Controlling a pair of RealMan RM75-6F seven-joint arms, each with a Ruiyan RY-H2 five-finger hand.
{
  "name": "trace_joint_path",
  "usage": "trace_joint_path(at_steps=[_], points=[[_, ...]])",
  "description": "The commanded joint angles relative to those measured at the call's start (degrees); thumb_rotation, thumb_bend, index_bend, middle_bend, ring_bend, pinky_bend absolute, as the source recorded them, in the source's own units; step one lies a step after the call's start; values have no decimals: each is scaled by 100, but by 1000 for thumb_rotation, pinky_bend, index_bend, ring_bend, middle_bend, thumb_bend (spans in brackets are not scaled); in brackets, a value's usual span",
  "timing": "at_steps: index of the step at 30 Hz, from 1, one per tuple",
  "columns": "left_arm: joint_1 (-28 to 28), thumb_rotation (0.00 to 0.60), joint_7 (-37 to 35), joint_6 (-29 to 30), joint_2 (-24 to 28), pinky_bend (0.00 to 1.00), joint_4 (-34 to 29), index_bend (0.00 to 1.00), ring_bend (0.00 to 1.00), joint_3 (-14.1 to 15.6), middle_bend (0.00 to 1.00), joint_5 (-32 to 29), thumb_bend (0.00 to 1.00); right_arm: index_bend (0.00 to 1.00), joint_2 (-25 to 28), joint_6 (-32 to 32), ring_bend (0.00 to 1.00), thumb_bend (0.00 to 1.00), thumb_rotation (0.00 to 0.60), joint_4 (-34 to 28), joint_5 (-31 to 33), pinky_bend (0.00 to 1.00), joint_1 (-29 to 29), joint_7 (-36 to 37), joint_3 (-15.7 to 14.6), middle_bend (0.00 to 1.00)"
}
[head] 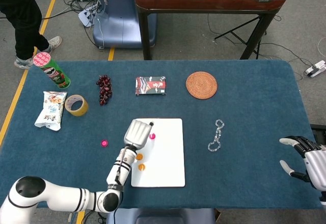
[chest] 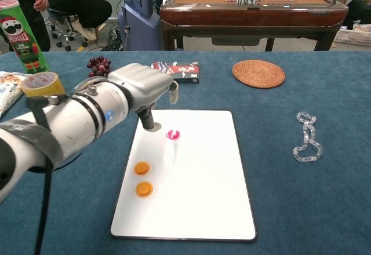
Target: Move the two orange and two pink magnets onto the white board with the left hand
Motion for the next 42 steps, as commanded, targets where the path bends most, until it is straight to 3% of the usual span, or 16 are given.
trace_joint_path(at_steps=[1, 16, 24, 42], points=[[303, 600, -177, 199, 438, 1000, -492, 367, 1000, 177, 1000, 10, 313, 293, -14, -23, 228, 261, 600, -22, -19, 329, 12, -60, -11, 287], [1045, 600, -788, 407, 1510, 1000, -1207, 428, 1000, 852, 1000, 511, 314, 293, -79, -205, 228, 261, 600, -129, -5, 329, 90, -364, -32, 287], [1315, 600, -1128, 235, 1547, 1000, -927, 427, 1000, 1116, 1000, 717, 313, 293, -80, -222, 228, 261, 600, -140, 15, 329, 95, -390, -35, 287], [1629, 600, -1512, -114, 1365, 1000, -174, 458, 1000, 1160, 1000, 870, 314, 293, -102, -272, 228, 262, 600, -150, 42, 329, 117, -457, -38, 287]])
